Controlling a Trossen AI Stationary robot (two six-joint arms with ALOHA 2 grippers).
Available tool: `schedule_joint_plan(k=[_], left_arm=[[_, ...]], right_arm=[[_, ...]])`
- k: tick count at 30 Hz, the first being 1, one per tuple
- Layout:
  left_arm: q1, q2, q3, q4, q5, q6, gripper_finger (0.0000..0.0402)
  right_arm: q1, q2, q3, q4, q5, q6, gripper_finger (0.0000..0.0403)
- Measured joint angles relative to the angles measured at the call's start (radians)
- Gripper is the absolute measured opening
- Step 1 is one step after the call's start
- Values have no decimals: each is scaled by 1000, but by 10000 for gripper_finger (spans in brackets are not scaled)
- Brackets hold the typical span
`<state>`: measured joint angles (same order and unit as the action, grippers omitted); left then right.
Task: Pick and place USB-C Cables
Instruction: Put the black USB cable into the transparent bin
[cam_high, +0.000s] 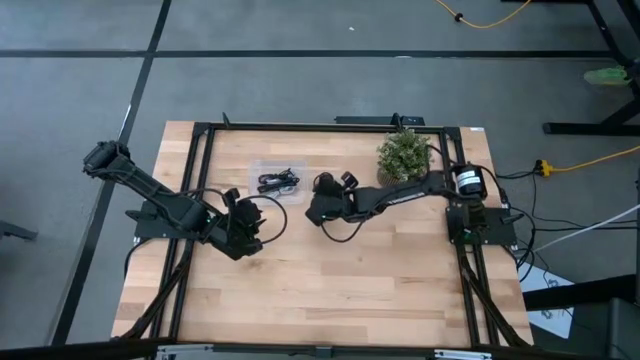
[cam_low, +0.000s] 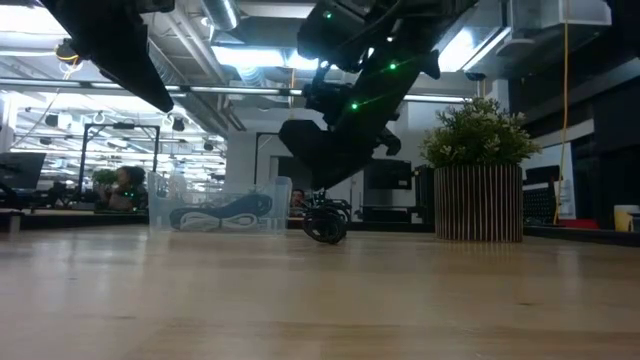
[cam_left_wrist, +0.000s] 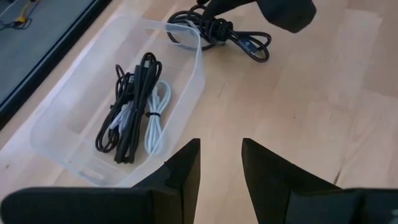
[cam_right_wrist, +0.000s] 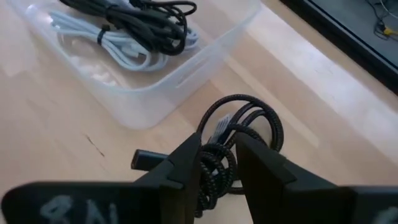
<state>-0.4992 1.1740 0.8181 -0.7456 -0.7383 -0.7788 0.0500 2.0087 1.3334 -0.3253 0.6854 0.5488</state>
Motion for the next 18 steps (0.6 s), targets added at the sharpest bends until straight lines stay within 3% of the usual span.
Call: schedule_joint_plan(k=[5,11,16,18], left_arm=[[0,0,0,4,0,-2,111],[0,0,0,19,0,-4,111],[0,0,0,32,5,-4,111],[0,0,0,33,5,-4,111]], right_arm=[[-32,9,0,-3,-51,-31,106],[-47,13,0,-3,-329,-31,106],[-14,13,1,9,-491,-18,106],[5,13,1,32,-617,-3,106]])
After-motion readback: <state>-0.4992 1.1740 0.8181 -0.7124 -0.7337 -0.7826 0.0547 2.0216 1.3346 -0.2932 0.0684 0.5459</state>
